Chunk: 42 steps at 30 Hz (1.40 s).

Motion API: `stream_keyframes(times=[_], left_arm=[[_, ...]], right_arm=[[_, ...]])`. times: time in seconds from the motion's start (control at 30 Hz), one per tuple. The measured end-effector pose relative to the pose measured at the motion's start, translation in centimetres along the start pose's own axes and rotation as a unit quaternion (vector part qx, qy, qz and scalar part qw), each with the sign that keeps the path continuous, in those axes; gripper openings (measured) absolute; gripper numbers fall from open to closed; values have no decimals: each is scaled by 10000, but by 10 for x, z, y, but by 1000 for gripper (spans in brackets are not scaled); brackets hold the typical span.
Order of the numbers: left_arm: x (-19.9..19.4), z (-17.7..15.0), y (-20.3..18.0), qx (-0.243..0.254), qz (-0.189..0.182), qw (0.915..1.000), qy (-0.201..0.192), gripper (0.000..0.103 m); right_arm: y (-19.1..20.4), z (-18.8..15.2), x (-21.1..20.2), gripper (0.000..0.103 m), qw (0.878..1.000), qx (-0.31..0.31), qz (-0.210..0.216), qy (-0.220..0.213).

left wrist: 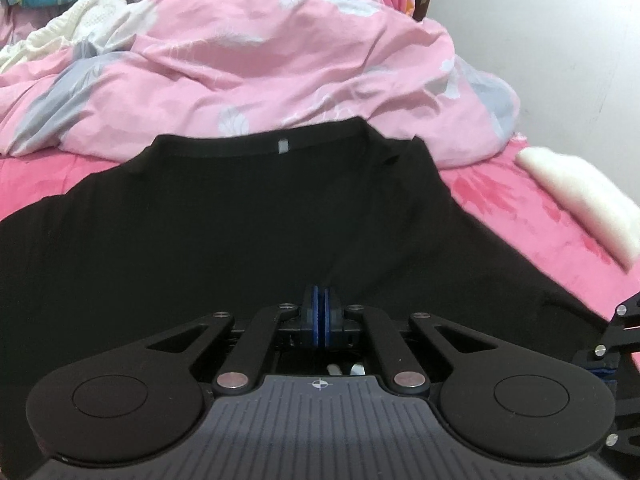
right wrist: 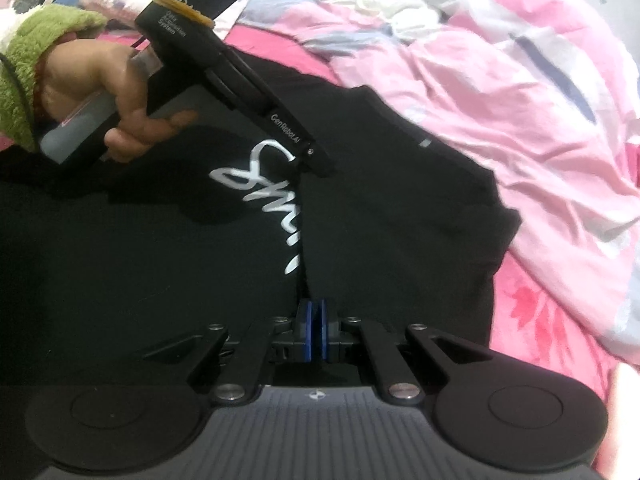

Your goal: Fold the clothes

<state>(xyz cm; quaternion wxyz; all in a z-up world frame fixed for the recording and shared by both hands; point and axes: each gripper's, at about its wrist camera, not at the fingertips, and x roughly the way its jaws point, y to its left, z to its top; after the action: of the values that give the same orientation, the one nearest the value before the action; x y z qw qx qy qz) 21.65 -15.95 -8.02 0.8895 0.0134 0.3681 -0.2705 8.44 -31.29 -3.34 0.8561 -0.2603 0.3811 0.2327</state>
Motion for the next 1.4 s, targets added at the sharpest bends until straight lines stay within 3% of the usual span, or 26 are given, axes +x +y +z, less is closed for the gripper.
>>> stream_keyframes(times=[0.17,0.23,0.3,0.43,0.53,0.67,0.8,0.9,1.03,1.13,1.2,1.3,1.4], left_arm=[[6,-2,1,97,-26,9999,52,4],[4,-1,5,98,-50,9999,48,9],[-1,0,9,101,27,9999,-30,22],[-16,5,16,128,208,9988,-423,26],[-14,17,1,340,-82,9983,-465,29],[11,23,-38,731,-738,9942,-266,30],[42,20,-57,675,-727,9945,-342,30],[55,13,-51,504,-647,9958,-404,30],[53,10,-44,311,-795,9952,-482,30],[54,9,-44,272,-818,9950,-503,30],[54,9,-44,254,-827,9949,-517,30],[54,8,-44,255,-814,9949,-543,30],[54,7,-44,274,-796,9949,-555,30]], right_arm=[[-18,-9,-15,7,9954,816,471,154],[-34,-27,-41,8,9862,1447,803,86],[-51,-52,-74,9,9733,2095,937,-75],[-78,-97,-139,10,9443,3186,687,-458],[-94,-101,-155,10,9326,3527,232,-732],[-120,-84,-107,10,9159,3931,38,-813],[-143,-59,-29,10,9134,3987,-46,-822],[-155,-47,16,10,9157,3921,-106,-868],[-170,-54,69,5,9132,4022,-150,-637],[-189,-71,74,1,8862,4522,-75,-1011],[-201,-80,72,2,8694,4808,-339,-1086],[-206,-94,64,4,8467,5159,50,-1302],[-200,-92,66,5,8453,5097,701,-1440]])
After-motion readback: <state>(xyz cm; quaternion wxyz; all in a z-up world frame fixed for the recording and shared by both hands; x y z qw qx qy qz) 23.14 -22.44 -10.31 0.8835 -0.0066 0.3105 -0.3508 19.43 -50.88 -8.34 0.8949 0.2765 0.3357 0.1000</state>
